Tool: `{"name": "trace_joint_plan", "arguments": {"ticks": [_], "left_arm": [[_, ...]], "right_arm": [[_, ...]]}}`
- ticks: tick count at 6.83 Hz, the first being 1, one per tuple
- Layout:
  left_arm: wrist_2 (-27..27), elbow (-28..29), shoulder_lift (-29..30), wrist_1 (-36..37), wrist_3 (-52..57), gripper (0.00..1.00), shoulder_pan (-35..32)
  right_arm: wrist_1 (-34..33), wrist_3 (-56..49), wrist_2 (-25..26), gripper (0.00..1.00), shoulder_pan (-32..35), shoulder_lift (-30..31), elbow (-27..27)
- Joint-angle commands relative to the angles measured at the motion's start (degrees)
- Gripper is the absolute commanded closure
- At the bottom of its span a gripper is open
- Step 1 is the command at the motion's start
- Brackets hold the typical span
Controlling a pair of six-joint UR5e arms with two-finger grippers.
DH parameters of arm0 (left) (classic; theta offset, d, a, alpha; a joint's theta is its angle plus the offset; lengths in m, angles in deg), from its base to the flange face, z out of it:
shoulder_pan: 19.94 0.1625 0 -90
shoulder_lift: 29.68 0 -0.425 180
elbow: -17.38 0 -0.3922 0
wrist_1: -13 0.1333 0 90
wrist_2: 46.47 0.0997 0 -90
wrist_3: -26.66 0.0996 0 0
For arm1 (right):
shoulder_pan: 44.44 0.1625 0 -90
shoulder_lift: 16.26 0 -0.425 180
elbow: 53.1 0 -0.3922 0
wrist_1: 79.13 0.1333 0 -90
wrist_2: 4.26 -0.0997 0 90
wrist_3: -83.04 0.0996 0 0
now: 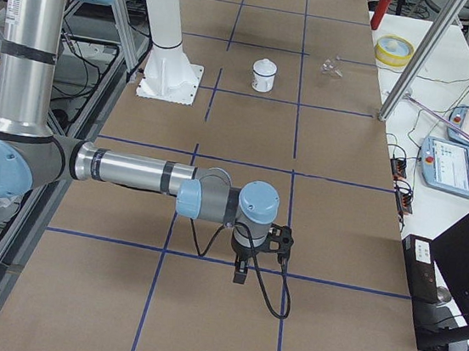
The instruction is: Place funnel on cup
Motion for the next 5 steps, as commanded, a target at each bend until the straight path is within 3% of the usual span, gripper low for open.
{"name": "trace_joint_plan", "arguments": {"ticks": [1,5], "left_arm": [[0.3,-0.5,0.1,-0.1,0.6,0.0,0.1],[0.1,-0.9,1.0,-0.1,0.0,0.0,0.7]], "right_arm": [[0.0,0.0,0.0,0.0,0.0,0.0,0.1],[0.0,0.0,0.0,0.0,0.0,0.0,0.0]]}}
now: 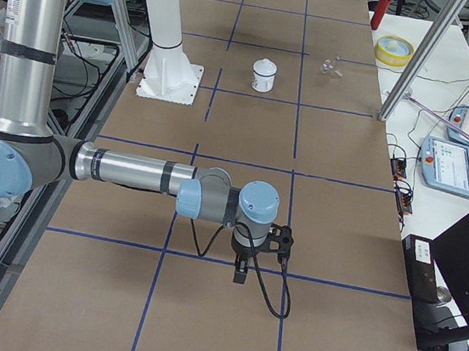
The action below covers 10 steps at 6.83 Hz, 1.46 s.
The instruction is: Place funnel on cup
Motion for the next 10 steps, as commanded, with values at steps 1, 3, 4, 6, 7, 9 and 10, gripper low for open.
{"name": "trace_joint_plan", "arguments": {"ticks": [1,3,4,6,7,9,10], "left_arm": [[0.5,-1.2,3.9,-0.1,-0.2,0.0,3.6],[0.5,-5.4,10.3,-0.9,-0.2,0.0,7.2],[0.8,-3.7,15.6,-4.7,-1.5,0.0,7.4],[0.6,-6.6,16.8,-15.8,-9.4,0.0,8.3],[0.2,-8.1,17.2,-19.0,-27.4,0.0,11.7],[2.3,-9.2,22.7,-19.4,-44.1,0.0,21.3],[3.6,-9.4,26.5,-19.2,-51.0,0.0,27.0]], "right_arm": [[0.0,0.0,0.0,0.0,0.0,0.0,0.0],[0.0,0.0,0.0,0.0,0.0,0.0,0.0],[0.0,0.0,0.0,0.0,0.0,0.0,0.0],[0.0,0.0,0.0,0.0,0.0,0.0,0.0],[0.0,0.0,0.0,0.0,0.0,0.0,0.0],[0.0,0.0,0.0,0.0,0.0,0.0,0.0],[0.0,0.0,0.0,0.0,0.0,0.0,0.0]]}}
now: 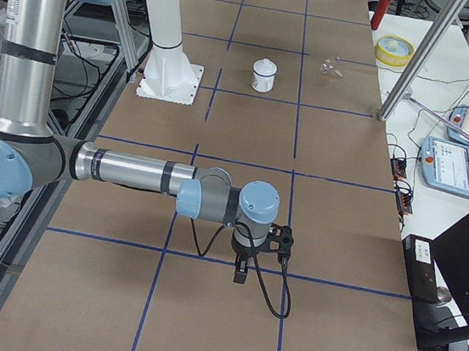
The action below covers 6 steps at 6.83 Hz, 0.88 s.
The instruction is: Place funnel on cup
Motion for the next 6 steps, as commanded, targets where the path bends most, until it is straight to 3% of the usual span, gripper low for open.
{"name": "trace_joint_plan", "arguments": {"ticks": [1,2,3,4,6], "left_arm": [[1.6,-0.5,6.2,0.4,-17.7,0.0,11.9],[4.5,-0.5,8.9,3.9,-28.9,0.0,17.4],[12.6,-0.5,13.6,12.4,-31.4,0.0,22.9],[16.8,-0.5,18.6,23.2,-32.4,0.0,27.8],[17.0,0.2,20.6,26.2,-37.8,0.0,31.3]], "right_arm": [[0.0,0.0,0.0,0.0,0.0,0.0,0.0],[0.0,0.0,0.0,0.0,0.0,0.0,0.0],[0.0,0.0,0.0,0.0,0.0,0.0,0.0],[0.0,0.0,0.0,0.0,0.0,0.0,0.0],[0.0,0.0,0.0,0.0,0.0,0.0,0.0]]}}
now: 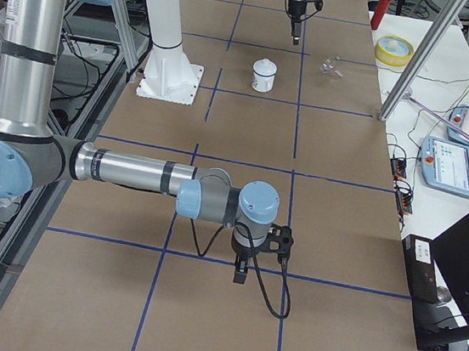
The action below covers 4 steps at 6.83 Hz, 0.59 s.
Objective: Place funnel on cup
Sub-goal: 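Move the left gripper over the white lidded enamel mug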
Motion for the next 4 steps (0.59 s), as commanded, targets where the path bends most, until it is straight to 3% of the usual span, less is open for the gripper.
{"name": "trace_joint_plan", "arguments": {"ticks": [1,2,4], "left_arm": [[3.2,0.8,2.7,5.7,-2.4,0.0,4.9],[6.7,1.3,2.9,5.9,-5.4,0.0,7.8],[7.1,2.1,3.1,6.2,-5.7,0.0,9.3]], "right_arm": [[0.0,0.0,0.0,0.0,0.0,0.0,0.0],[0.0,0.0,0.0,0.0,0.0,0.0,0.0],[0.0,0.0,0.0,0.0,0.0,0.0,0.0]]}}
